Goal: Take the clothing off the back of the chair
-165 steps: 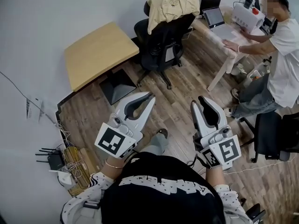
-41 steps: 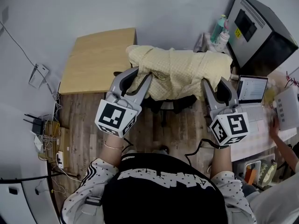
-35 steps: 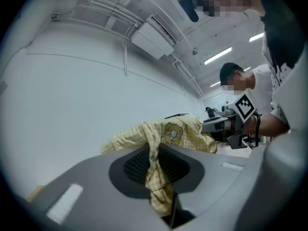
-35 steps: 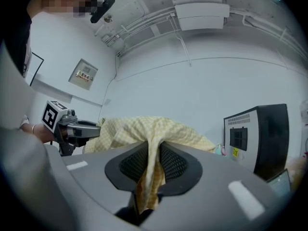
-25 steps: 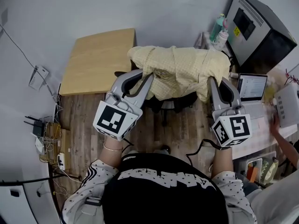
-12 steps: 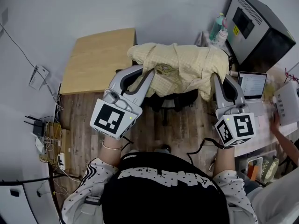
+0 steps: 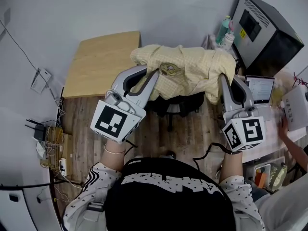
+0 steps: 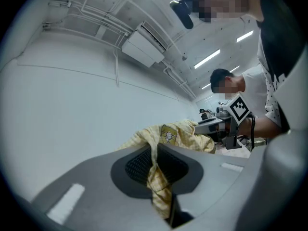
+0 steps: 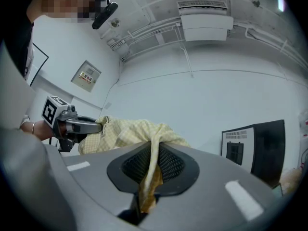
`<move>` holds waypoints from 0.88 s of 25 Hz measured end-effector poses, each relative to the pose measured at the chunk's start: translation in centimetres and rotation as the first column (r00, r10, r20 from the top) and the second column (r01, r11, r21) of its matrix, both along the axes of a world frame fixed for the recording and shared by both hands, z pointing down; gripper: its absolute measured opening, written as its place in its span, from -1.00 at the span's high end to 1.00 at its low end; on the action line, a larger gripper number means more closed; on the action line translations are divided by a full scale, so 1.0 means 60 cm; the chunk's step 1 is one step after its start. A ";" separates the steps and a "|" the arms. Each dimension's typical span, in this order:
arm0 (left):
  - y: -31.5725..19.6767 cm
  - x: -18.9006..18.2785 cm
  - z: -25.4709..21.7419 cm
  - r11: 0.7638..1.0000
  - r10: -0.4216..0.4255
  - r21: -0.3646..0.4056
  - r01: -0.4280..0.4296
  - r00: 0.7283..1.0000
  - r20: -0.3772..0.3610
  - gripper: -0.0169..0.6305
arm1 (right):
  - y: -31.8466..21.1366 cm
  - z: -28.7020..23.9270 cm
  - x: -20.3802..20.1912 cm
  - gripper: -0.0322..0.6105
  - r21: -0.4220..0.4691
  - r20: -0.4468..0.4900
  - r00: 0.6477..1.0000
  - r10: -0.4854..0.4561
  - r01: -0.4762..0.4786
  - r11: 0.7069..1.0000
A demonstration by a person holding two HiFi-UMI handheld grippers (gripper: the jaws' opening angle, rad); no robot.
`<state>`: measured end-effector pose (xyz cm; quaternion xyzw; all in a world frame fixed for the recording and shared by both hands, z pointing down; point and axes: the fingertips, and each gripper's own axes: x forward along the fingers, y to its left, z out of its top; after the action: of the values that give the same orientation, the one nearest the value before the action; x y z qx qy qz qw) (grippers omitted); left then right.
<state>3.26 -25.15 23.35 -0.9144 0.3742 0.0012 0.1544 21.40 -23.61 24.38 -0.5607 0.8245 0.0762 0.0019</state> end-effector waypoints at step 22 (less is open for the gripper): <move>0.001 -0.006 -0.018 0.987 0.162 0.005 -0.162 0.987 0.024 0.86 | 0.015 -0.030 -0.015 0.77 0.043 0.016 0.991 0.132 -0.133 0.990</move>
<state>2.91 -25.08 22.25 -0.9412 0.2968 0.0044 0.1611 20.52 -22.70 22.57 -0.6146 0.7835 0.0908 0.0147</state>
